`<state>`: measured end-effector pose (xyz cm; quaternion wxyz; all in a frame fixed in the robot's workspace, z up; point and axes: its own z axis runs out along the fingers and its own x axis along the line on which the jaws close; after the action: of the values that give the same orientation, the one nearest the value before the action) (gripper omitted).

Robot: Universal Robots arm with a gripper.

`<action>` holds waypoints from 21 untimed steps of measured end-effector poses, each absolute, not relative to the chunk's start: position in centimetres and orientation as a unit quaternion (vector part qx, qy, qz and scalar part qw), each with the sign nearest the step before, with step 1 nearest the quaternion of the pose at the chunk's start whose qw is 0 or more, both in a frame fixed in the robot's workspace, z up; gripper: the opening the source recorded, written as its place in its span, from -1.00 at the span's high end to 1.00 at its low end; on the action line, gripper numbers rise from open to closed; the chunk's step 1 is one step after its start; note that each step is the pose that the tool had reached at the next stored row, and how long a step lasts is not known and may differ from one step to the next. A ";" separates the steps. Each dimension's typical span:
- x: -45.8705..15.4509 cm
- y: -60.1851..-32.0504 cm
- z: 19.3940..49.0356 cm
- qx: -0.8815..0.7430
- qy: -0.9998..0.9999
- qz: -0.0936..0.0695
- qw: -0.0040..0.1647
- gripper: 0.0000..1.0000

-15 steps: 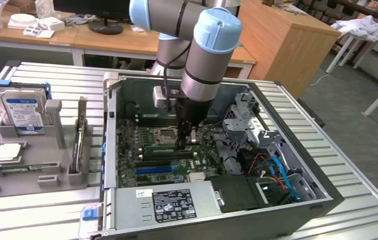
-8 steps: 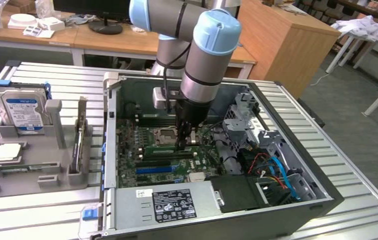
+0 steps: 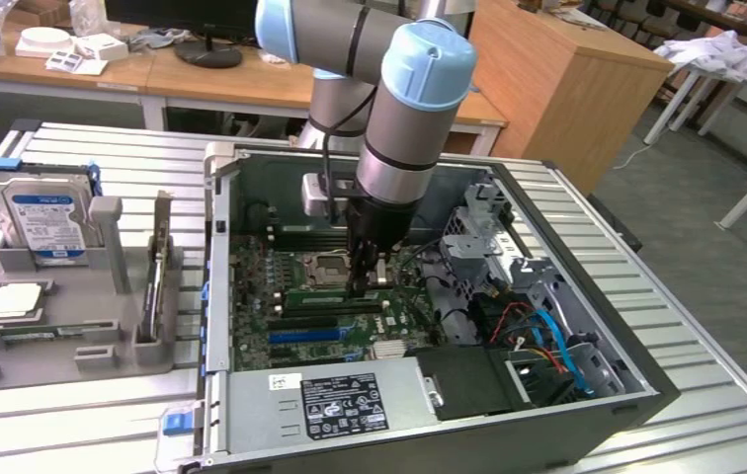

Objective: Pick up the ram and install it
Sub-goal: 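Insert the ram into the slot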

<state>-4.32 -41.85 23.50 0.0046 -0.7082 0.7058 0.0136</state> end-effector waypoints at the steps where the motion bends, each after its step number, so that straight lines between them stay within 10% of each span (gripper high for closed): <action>1: -4.3 -41.8 23.5 -0.708 0.706 0.014 0.005 0.76; 21: -4.3 -41.8 23.3 -0.708 0.706 0.014 0.005 0.76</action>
<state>-4.33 -41.81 23.26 0.0045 -0.7082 0.7059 0.0136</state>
